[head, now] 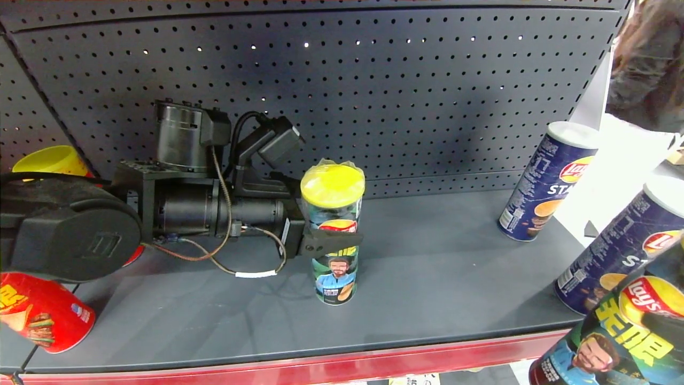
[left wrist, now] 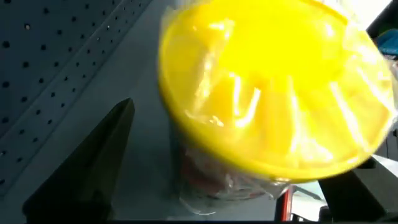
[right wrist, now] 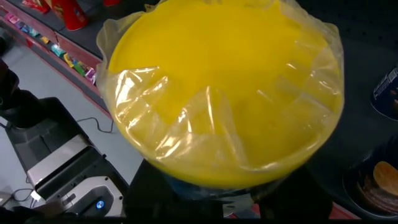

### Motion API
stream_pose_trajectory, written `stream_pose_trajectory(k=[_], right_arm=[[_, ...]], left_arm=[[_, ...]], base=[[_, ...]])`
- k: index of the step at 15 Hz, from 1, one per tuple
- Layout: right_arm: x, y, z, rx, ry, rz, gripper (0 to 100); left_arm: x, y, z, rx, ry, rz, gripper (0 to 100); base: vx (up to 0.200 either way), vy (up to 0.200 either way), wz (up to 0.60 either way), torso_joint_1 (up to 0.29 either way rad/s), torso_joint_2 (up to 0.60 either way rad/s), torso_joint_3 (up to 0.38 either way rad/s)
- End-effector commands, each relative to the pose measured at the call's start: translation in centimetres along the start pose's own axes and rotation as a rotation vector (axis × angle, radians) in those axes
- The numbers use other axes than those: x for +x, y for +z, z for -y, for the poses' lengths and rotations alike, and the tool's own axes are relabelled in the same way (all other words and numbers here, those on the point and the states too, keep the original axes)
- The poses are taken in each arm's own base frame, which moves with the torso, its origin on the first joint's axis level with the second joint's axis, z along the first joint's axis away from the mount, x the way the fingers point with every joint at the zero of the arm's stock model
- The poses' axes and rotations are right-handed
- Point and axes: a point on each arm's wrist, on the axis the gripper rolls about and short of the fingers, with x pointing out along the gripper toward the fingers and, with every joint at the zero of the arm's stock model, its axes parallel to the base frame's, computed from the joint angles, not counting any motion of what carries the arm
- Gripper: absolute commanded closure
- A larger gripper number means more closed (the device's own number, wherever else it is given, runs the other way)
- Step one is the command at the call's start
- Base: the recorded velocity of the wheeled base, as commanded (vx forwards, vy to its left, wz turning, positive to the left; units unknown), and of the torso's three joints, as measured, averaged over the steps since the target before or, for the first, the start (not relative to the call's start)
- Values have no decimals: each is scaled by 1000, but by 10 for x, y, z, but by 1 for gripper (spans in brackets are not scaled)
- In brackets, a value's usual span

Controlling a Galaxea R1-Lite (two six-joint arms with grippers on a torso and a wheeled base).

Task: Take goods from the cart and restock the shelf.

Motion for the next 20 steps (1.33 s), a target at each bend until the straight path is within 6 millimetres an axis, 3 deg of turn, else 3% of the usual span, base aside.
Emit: stream_pose_trajectory(k=[1,3,4,10,16,20], right_arm=[[0,0,0,-1,1,0,100],[0,-1,0,-1,0,0,100],[0,-1,0,0,-2,-1,100],[0,-1,1,3,-13,0,100],[-1,-1,1,2,-12,3,100],[-1,0,1,1,-12,6,100]], left_arm=[[2,3,5,2,-16,6,0],[5,3,10,-9,-31,3,0],[5,3,10,-5,-31,2,100],[3,-3,20,-10,-59,-16,100],[-34,-17,45,-21,-78,-24,100],[-43,-29,54,-34,-82,-48,100]], base=[[0,0,0,0,0,0],[0,0,0,0,0,0],[0,0,0,0,0,0],[0,0,0,0,0,0],[0,0,0,0,0,0],[0,0,0,0,0,0]])
